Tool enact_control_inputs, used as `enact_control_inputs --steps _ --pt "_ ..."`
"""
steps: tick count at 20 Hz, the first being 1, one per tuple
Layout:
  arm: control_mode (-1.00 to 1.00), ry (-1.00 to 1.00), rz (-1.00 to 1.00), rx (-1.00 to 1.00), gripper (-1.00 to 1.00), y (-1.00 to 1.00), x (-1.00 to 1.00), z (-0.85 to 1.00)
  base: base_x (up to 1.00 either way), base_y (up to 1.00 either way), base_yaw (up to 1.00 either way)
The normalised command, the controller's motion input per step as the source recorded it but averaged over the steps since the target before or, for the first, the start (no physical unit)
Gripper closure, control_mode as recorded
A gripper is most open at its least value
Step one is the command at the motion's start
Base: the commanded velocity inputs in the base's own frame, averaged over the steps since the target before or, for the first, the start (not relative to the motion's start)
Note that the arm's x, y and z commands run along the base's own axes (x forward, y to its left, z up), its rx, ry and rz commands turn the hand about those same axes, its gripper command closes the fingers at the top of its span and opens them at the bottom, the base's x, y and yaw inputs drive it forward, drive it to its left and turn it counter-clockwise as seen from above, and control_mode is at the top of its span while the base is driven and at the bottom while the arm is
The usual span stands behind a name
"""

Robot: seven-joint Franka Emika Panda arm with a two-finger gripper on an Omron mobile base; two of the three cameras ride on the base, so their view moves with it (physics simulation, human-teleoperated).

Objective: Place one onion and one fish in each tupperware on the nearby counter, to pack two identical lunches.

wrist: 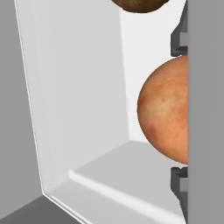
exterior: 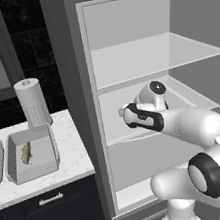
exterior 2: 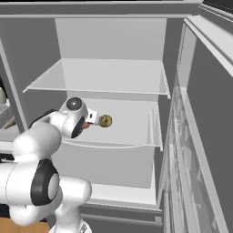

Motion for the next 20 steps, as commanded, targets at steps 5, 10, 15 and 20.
enact_control_inputs --steps 5,10,15,20 --pt "-1.0 0.0 0.0 0.0 1.0 0.0 -0.04 -0.31 0.0 0.0 0.0" --pt "-1.0 -0.01 0.0 0.0 1.0 0.0 -0.14 -0.45 0.0 0.0 0.0" --pt "-1.0 -0.15 0.0 0.0 1.0 -0.02 -0.86 -0.04 0.0 0.0 0.0" --pt "-1.0 -0.14 0.0 0.0 1.0 0.0 -1.0 0.77 0.0 0.0 0.0"
